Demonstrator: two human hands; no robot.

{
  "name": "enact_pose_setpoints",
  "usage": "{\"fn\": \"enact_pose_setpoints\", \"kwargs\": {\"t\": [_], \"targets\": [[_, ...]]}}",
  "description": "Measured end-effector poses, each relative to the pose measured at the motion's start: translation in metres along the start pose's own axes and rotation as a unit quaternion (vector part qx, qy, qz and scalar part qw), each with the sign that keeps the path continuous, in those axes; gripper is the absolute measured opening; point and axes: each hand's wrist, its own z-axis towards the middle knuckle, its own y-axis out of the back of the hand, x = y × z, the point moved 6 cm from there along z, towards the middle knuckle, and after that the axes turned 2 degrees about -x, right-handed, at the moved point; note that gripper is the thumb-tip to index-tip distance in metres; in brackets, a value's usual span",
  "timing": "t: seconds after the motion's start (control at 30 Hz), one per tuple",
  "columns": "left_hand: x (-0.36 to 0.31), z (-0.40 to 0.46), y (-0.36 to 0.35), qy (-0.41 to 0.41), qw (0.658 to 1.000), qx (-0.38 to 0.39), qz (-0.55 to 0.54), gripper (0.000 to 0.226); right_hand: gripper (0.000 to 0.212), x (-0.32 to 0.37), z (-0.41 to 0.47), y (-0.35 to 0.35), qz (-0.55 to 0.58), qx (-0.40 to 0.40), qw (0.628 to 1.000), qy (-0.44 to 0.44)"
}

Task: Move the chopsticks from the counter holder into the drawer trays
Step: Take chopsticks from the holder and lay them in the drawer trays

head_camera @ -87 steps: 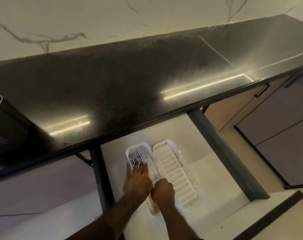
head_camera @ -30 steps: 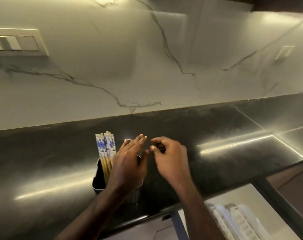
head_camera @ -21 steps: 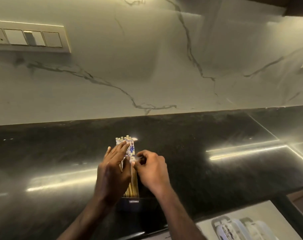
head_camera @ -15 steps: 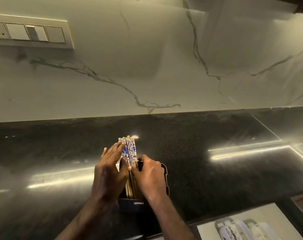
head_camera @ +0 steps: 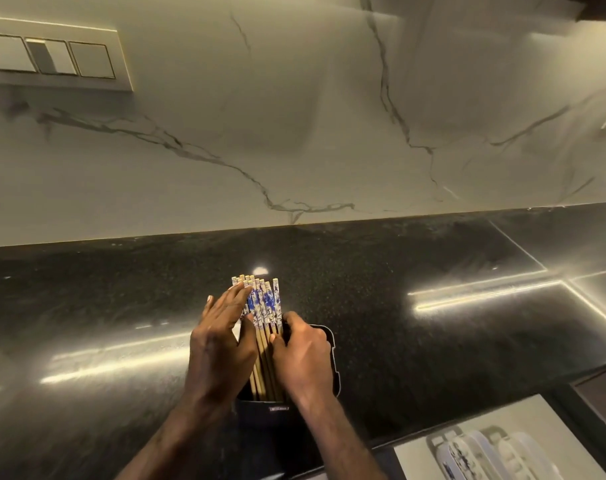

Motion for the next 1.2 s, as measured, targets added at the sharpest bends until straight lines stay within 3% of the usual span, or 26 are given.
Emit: {"fn": "enact_pose_setpoints", "kwargs": {"t": [0.33,0.53,0.6,0.67,0.77,0.87,0.97,1.2], "targets": [[-0.001,0.004,0.000,-0.022,1.000,-0.008,-0.018,0.053,0.024,-0.005,0.005,0.006,0.028,-0.020,0.999,0.002],[-0.025,0.018,0.003,-0.008,0.994,0.025,-0.108,0.059,0.021,0.000,0.010,0.038,0.198,-0.023,0.980,0.001],[-0.036,0.028,0.000,0.055,0.967,0.107,-0.225,0.059,0.026,0.007,0.011,0.052,0.267,0.011,0.964,0.003],[-0.050,0.036,-0.004,0.100,0.910,0.176,-0.362,0.046,0.029,0.012,0.012,0.063,0.297,0.045,0.954,0.009],[-0.069,0.046,-0.008,0.108,0.858,0.227,-0.448,0.036,0.031,0.016,0.010,0.082,0.334,0.064,0.940,0.030],[-0.087,0.048,-0.013,0.110,0.826,0.236,-0.500,0.035,0.026,0.010,0.005,0.103,0.354,0.054,0.932,0.050],[-0.112,0.045,-0.022,0.114,0.809,0.220,-0.534,0.033,0.017,-0.006,-0.006,0.119,0.311,0.049,0.948,0.052],[-0.171,0.032,-0.056,0.158,0.764,0.170,-0.602,0.031,0.018,-0.072,-0.050,0.149,0.286,0.081,0.955,-0.003]]}}
